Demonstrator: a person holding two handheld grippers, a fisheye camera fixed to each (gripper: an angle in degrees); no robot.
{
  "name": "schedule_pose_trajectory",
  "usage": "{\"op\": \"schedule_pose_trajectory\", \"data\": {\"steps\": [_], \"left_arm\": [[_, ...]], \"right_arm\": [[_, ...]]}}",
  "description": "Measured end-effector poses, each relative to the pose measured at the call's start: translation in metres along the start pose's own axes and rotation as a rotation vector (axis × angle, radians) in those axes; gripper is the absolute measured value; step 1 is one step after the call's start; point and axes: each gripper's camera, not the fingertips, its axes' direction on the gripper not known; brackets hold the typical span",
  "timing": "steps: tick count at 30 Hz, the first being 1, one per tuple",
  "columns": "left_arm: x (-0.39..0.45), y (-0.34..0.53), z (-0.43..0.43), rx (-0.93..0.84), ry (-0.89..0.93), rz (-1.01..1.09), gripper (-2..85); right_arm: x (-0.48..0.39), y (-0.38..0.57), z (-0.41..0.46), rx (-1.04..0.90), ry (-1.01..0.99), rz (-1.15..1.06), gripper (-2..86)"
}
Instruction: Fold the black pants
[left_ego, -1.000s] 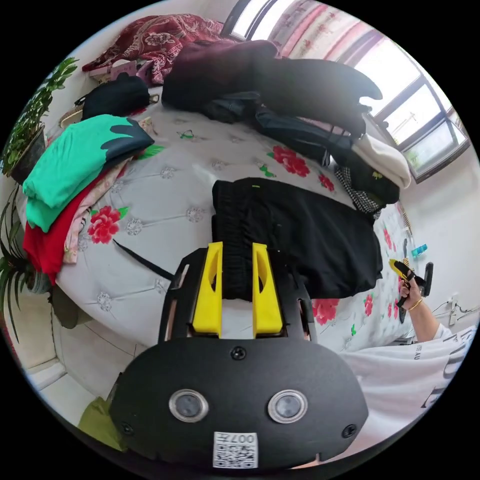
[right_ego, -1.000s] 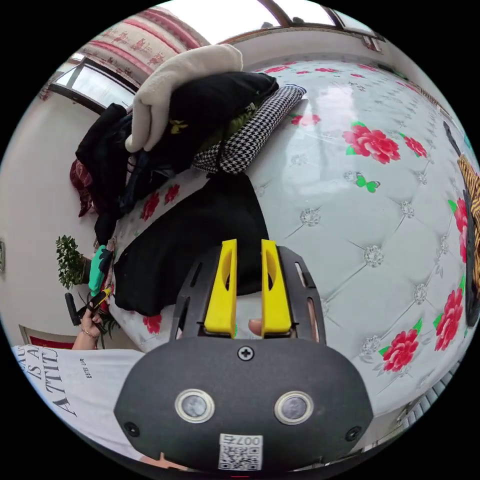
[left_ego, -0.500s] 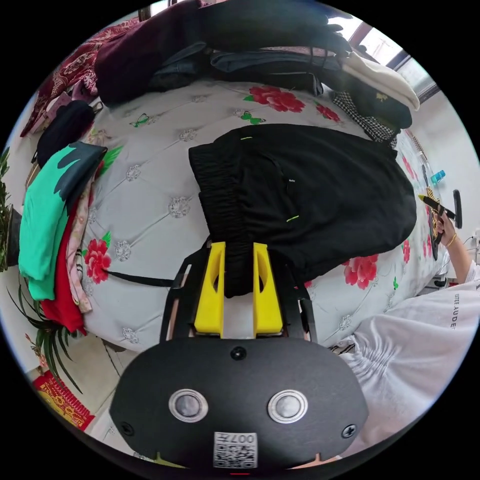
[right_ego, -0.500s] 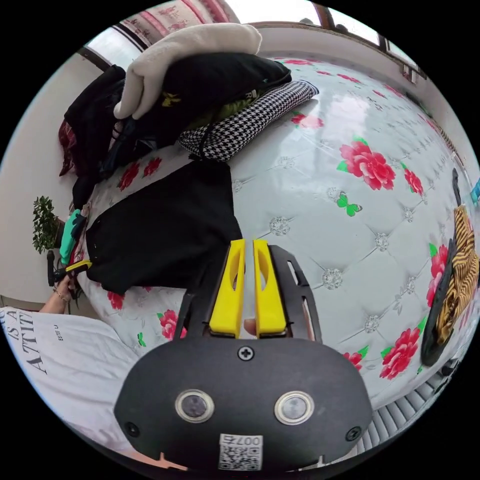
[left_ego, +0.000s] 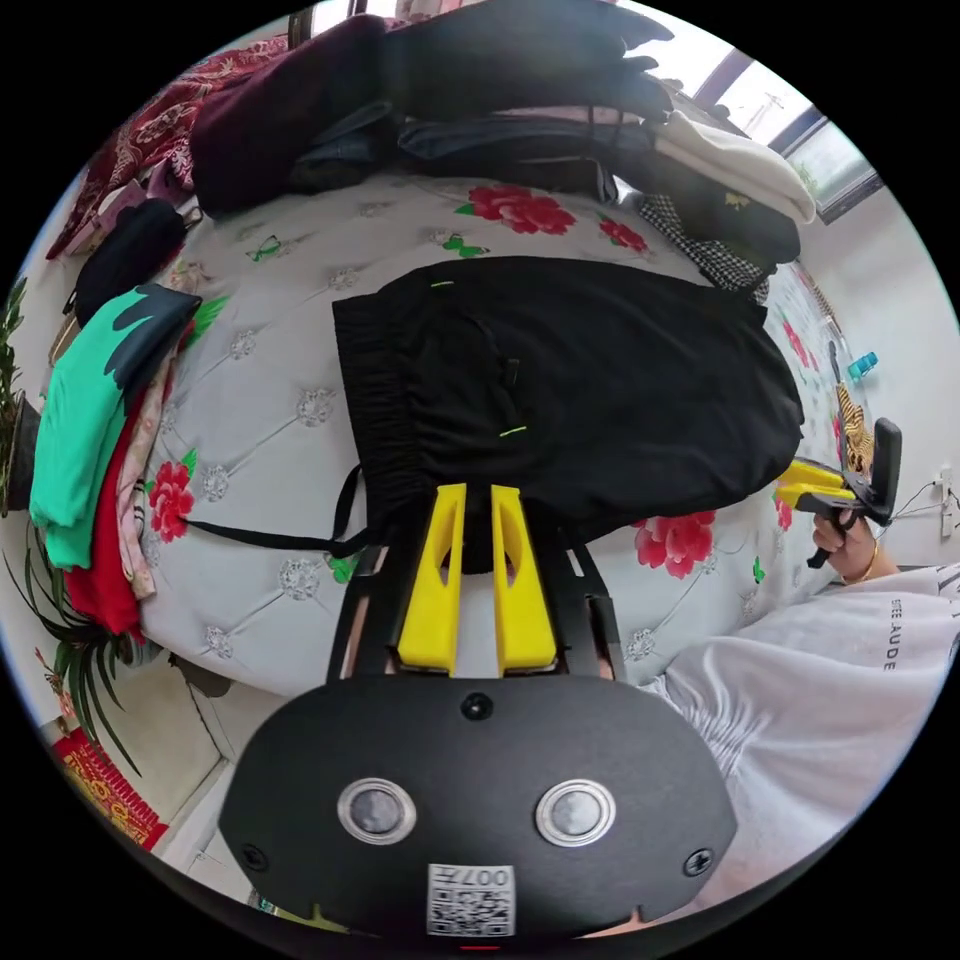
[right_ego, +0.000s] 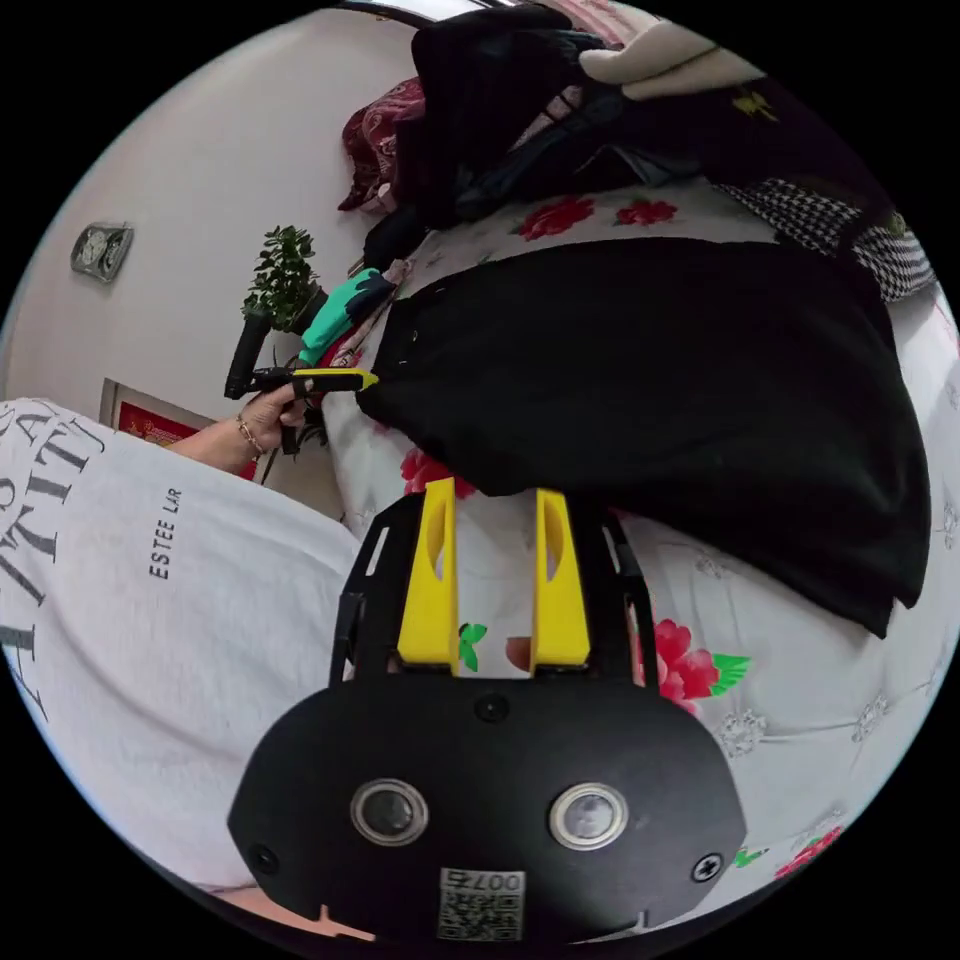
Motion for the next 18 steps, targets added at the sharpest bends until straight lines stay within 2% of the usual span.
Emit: {"op": "schedule_pose_trajectory", "data": {"steps": [6, 7, 12, 18], "left_arm": [[-0.007, -0.012, 0.026, -0.071, -0.050, -0.027, -0.8], [-0.007, -0.011, 0.027, -0.070, -0.051, -0.028, -0.8], [-0.012, -0.005, 0.031, -0.055, -0.049, -0.032, -1.0], [-0.015, -0.001, 0.038, -0.065, -0.060, -0.027, -1.0]], "right_arm": [[0.036, -0.019, -0.061, 0.361, -0.122, 0.116, 9.9], [0.039, -0.016, -0.060, 0.358, -0.133, 0.120, 9.9], [0.028, 0.012, -0.015, 0.082, -0.110, 0.044, 8.7], [0.000, -0.001, 0.026, -0.052, 0.024, -0.138, 4.5]]}}
